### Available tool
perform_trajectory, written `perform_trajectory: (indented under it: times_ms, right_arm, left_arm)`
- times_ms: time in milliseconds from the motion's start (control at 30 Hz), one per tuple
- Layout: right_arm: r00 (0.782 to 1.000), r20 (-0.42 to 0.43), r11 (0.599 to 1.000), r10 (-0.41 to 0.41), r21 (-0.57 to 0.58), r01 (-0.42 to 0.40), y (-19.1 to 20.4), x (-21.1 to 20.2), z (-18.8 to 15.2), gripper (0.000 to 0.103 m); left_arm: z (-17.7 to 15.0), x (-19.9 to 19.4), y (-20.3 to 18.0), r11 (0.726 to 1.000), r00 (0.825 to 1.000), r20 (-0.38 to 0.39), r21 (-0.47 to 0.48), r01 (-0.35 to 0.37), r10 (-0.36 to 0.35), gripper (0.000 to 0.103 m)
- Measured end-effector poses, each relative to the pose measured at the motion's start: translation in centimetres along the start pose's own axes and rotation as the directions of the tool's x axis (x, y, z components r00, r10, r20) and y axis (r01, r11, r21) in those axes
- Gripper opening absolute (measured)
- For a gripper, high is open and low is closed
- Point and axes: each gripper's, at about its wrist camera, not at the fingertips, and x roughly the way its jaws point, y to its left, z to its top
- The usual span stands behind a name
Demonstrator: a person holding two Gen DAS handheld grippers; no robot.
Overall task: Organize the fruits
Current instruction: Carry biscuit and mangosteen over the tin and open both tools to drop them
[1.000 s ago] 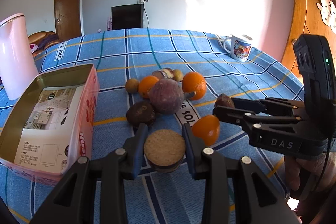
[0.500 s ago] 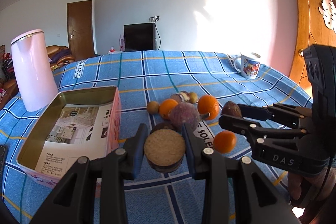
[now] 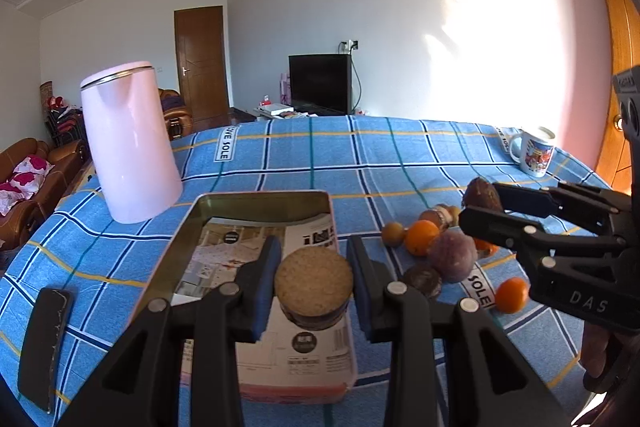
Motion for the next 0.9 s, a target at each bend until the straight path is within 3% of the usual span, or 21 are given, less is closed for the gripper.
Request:
perform_trajectory:
  times_ms: [400, 900]
  right_arm:
    - [0.998, 0.009, 0.992, 0.068, -0.110, -0.067, 6.0, 4.9, 4.9, 0.043]
    - [0.989, -0.120, 0.986, 0.085, -0.130, -0.101, 8.3, 10.0, 3.0, 0.043]
  left_arm:
    - [0.9, 2.6, 5.2, 0.994, 0.993, -0.043, -0.013, -0.108, 0.108, 0.036]
    - [-0.4, 5.1, 6.5, 0.992, 0.984, -0.130, -0.011, -0.128, 0.126, 0.036]
